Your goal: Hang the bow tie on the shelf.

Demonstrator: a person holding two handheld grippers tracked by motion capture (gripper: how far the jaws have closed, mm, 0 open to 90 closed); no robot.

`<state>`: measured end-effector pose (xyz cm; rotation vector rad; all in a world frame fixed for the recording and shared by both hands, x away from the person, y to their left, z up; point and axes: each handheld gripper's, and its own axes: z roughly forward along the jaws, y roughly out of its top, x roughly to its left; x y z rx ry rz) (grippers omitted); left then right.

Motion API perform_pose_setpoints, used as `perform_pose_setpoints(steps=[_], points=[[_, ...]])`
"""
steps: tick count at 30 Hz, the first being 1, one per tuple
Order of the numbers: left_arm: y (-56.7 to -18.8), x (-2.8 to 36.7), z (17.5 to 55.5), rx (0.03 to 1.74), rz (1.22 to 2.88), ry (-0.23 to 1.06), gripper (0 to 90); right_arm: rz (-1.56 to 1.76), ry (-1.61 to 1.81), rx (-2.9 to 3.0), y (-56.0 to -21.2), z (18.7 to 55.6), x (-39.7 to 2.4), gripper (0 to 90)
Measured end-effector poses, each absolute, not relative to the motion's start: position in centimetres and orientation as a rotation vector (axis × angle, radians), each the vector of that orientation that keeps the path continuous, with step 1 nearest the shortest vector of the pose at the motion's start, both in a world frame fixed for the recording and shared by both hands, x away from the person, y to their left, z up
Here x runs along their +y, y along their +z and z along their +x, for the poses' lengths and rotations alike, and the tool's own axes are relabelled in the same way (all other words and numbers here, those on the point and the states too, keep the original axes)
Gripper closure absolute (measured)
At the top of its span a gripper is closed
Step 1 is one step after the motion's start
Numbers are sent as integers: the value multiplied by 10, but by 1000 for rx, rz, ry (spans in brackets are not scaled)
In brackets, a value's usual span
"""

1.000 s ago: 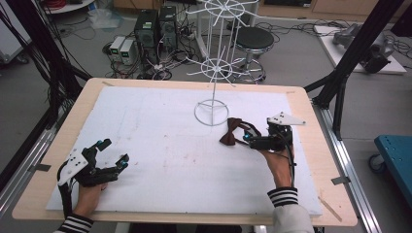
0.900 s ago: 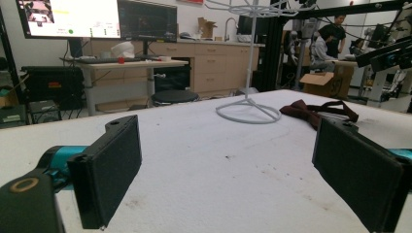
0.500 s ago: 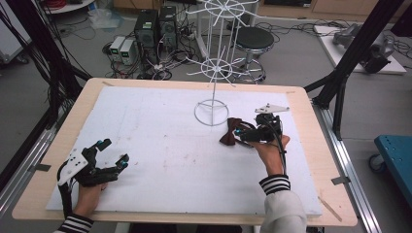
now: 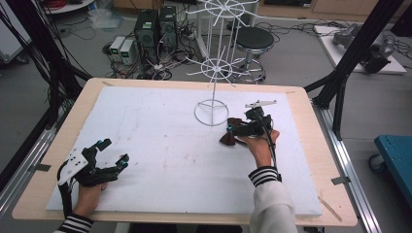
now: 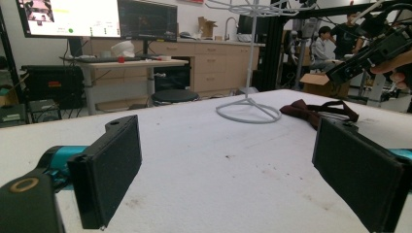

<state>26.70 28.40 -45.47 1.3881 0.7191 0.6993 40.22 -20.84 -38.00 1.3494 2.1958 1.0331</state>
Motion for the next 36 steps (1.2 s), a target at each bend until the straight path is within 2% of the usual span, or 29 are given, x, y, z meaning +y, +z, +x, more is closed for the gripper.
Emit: perform_pose_setpoints(steps=[2, 4, 36], points=[[-455, 284, 267, 717, 1391, 702, 110, 1372, 996, 2211, -381, 406, -202, 15], [-455, 284, 267, 717, 1392, 702, 109, 1389, 996, 2228, -384, 408, -200, 58], [-455, 284, 268, 726, 1386, 695, 110, 1608, 737, 2230, -411, 438, -169, 69]])
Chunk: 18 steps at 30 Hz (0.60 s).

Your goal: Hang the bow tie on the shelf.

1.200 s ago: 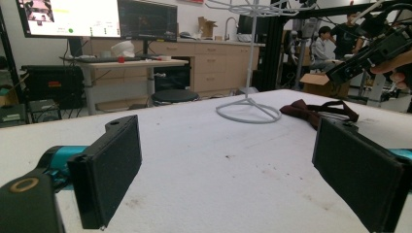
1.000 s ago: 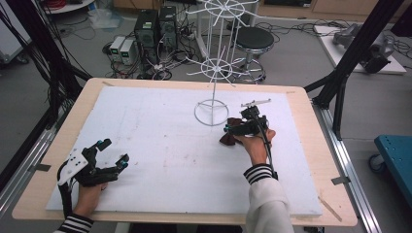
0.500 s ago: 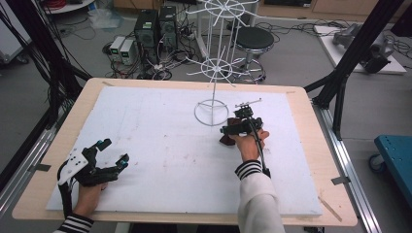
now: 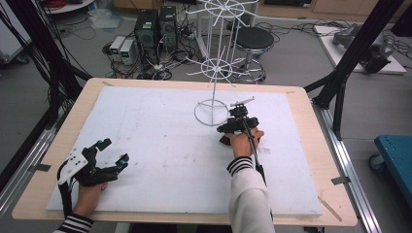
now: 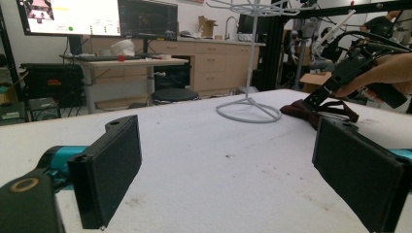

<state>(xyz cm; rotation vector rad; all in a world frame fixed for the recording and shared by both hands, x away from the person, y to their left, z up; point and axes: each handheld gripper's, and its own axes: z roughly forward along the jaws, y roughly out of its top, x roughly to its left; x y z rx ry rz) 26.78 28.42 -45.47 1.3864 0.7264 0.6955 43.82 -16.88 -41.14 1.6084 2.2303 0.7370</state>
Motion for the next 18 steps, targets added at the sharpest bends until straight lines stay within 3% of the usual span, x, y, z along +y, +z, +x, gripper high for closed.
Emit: perform_pose_setpoints(steps=[4, 13, 15, 18], points=[[-455, 284, 268, 727, 1387, 695, 110, 1613, 739, 2237, -412, 439, -170, 156], [-455, 284, 268, 726, 1386, 694, 110, 1657, 733, 2239, -418, 442, -172, 199], [-455, 284, 268, 725, 1388, 695, 109, 1667, 732, 2235, -418, 442, -173, 273], [-455, 284, 268, 726, 1388, 696, 110, 1671, 723, 2230, -418, 442, -174, 316]])
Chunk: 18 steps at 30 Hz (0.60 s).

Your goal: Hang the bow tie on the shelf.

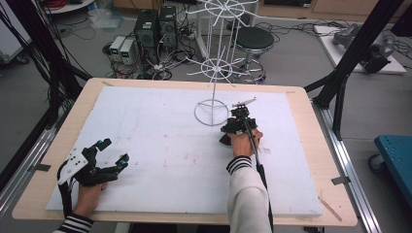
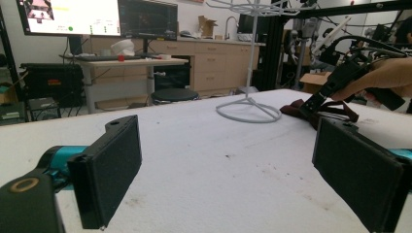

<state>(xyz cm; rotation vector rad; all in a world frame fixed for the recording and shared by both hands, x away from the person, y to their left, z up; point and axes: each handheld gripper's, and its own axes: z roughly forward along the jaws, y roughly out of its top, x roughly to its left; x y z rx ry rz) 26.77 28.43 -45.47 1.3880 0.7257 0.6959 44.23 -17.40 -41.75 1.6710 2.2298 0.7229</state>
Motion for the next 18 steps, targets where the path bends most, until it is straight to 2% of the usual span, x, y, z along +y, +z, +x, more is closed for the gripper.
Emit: perform_pose_setpoints(steps=[2, 9, 14, 18], points=[[-455, 284, 268, 724, 1389, 696, 110, 1672, 715, 2230, -418, 443, -176, 361], [-455, 284, 268, 723, 1389, 696, 110, 1700, 706, 2225, -419, 443, -175, 403], [-455, 284, 268, 723, 1389, 696, 110, 1721, 710, 2221, -419, 443, -175, 469], [-455, 284, 268, 723, 1389, 696, 110, 1733, 737, 2235, -419, 443, -176, 618]])
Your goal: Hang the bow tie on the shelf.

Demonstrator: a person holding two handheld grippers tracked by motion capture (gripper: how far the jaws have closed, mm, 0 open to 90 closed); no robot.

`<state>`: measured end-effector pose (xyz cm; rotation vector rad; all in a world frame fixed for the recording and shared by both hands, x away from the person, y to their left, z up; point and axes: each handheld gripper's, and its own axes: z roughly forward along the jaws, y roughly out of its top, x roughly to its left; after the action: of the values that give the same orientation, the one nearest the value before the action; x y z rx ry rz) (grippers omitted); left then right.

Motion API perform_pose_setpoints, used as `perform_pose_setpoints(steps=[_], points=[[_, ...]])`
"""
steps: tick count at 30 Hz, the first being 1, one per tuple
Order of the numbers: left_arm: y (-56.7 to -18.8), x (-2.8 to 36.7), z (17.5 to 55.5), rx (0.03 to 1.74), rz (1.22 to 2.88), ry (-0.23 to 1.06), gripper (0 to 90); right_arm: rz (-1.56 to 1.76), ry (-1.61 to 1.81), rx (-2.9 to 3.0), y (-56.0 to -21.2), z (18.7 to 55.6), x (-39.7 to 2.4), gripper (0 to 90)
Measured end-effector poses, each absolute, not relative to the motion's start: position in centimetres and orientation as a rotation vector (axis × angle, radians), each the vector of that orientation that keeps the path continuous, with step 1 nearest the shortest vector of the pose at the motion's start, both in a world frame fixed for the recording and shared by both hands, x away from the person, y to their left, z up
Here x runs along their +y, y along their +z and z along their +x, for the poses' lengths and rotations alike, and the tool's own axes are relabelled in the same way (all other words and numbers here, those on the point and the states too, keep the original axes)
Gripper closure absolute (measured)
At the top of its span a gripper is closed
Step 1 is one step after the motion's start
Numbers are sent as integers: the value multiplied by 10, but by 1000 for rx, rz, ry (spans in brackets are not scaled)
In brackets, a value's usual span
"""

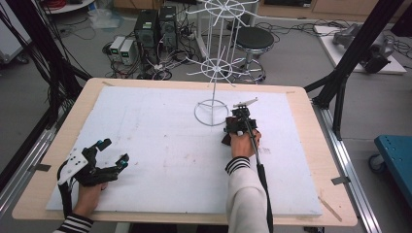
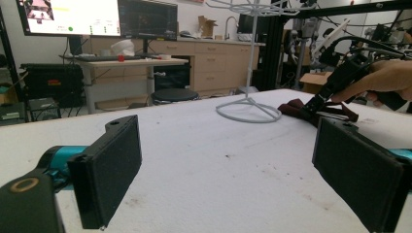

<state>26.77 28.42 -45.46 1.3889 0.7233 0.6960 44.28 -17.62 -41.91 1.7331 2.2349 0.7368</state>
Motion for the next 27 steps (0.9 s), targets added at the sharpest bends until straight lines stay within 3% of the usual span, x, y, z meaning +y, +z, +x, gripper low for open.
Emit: perform_pose_setpoints(steps=[1, 2, 5, 27], points=[[-455, 284, 268, 723, 1389, 696, 110, 1733, 737, 2235, -419, 443, -176, 618], [-455, 284, 268, 724, 1389, 696, 110, 1722, 758, 2260, -419, 442, -175, 724], [-455, 284, 268, 725, 1389, 696, 110, 1709, 755, 2266, -418, 442, -174, 759], [-455, 284, 267, 722, 1393, 698, 110, 1652, 939, 2228, -406, 426, -202, 771]])
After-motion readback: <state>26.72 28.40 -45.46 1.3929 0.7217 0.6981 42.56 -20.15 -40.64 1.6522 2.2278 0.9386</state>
